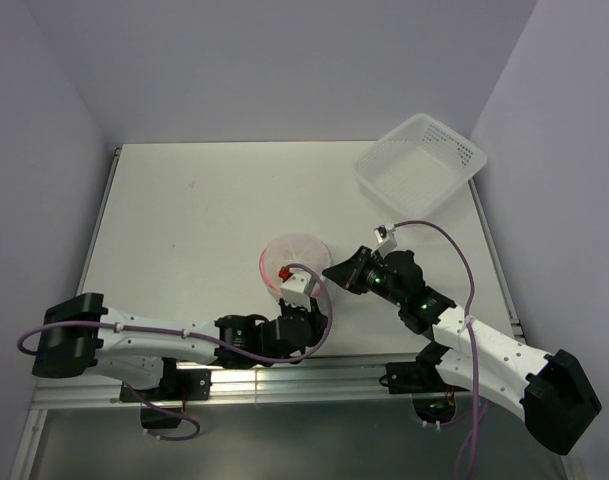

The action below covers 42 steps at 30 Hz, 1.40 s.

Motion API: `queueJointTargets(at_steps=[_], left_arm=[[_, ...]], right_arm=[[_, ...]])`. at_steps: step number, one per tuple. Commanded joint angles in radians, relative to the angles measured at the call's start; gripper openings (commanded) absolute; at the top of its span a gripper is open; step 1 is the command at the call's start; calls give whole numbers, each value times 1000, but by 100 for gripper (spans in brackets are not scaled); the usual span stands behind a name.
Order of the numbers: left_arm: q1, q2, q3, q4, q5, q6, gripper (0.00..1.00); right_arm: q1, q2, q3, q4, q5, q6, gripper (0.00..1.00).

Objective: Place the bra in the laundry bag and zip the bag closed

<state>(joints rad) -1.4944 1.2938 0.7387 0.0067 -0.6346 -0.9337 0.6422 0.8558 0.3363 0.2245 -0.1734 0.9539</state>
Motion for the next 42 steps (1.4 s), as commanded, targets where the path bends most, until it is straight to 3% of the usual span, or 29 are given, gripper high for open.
queueJointTargets(at_steps=[1, 12, 22, 31, 42], left_arm=[[13, 56, 7, 179, -114, -76, 22], [152, 196, -28, 340, -62, -113, 29], [164, 211, -52, 365, -68, -136, 33], [164, 171, -73, 388, -83, -126, 46], [164, 148, -87, 438, -105, -91, 45]], right_arm=[[10, -29, -6, 27, 23, 6, 0], [13, -43, -13, 19, 15, -1, 0], [14, -47, 0, 7, 17, -6, 0], [14, -51, -10, 9, 14, -3, 0], [17, -57, -11, 4, 8, -1, 0]])
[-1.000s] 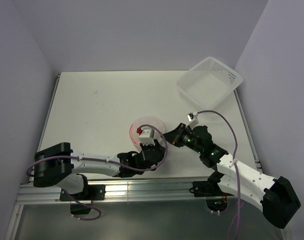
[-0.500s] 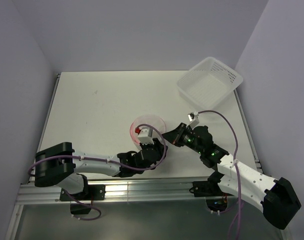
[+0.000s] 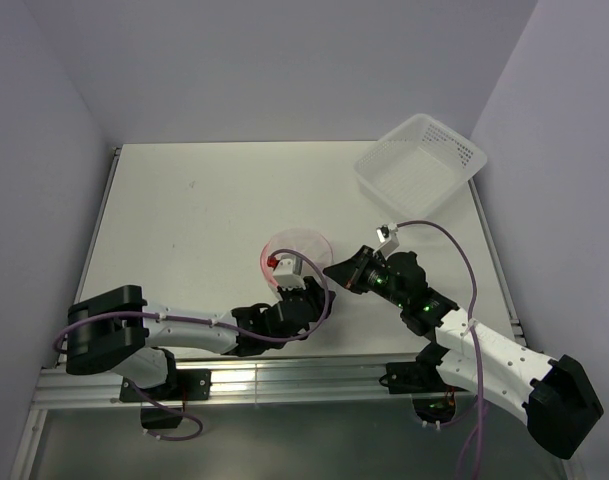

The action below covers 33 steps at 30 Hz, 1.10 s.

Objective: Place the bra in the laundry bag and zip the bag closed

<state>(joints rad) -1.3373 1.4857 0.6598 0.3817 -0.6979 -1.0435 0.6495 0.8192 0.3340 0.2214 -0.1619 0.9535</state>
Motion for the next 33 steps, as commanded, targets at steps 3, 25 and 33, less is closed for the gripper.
queueJointTargets(at_steps=[3, 25, 33], left_arm=[[7, -38, 1, 51, -61, 31, 46], [18, -2, 52, -9, -123, 115, 39], [-5, 4, 78, 29, -149, 146, 31]], right_arm=[[10, -18, -6, 12, -7, 1, 0], [15, -23, 5, 3, -7, -2, 0], [24, -15, -12, 12, -7, 4, 0]])
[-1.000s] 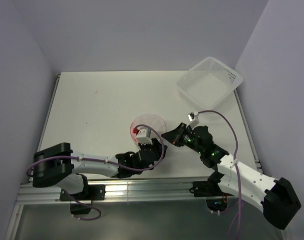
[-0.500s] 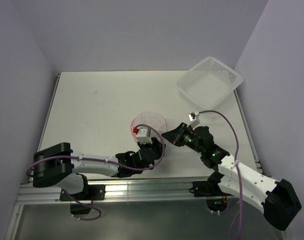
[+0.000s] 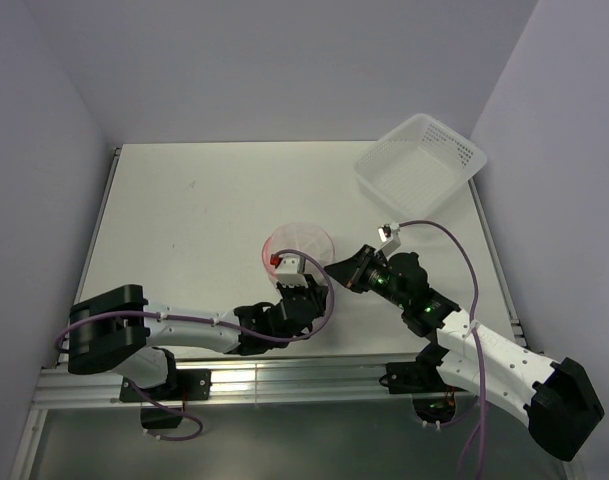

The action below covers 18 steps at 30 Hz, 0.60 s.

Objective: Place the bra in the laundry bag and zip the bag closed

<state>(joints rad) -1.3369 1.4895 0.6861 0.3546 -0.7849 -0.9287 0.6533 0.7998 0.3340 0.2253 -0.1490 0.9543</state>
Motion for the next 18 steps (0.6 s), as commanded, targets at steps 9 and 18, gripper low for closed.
queueJointTargets(at_steps=[9, 18], left_arm=[[-24, -26, 30, 43, -94, 10, 0], [-36, -95, -58, -60, -125, -71, 0]], right_arm=[[20, -11, -30, -9, 0, -9, 0], [-1, 25, 33, -60, -39, -100, 0]])
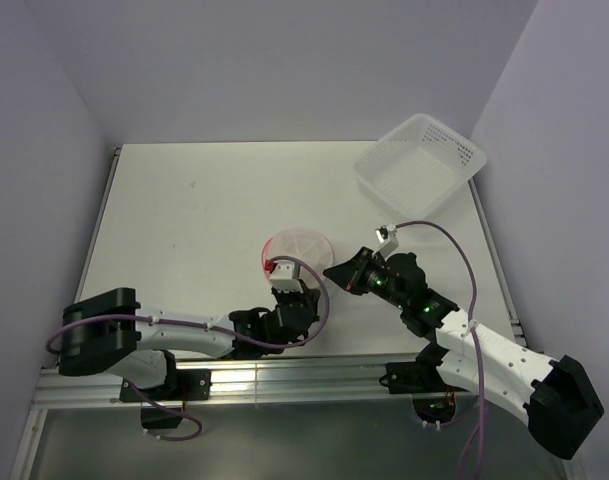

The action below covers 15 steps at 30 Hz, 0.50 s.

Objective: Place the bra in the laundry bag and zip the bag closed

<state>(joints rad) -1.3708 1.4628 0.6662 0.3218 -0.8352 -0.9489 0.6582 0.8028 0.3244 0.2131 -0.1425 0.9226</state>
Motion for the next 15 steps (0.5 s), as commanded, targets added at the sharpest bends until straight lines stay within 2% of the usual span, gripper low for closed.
queueJointTargets(at_steps=[1, 11, 15], left_arm=[[-2, -100, -56, -42, -79, -57, 0], [-4, -375, -252, -285, -153, -186, 0], [-4, -498, -284, -299, -162, -153, 0]], right_arm=[[-11, 51, 62, -55, -57, -99, 0], [-83, 157, 148, -80, -152, -212, 0], [-98, 196, 186, -90, -177, -240, 0]])
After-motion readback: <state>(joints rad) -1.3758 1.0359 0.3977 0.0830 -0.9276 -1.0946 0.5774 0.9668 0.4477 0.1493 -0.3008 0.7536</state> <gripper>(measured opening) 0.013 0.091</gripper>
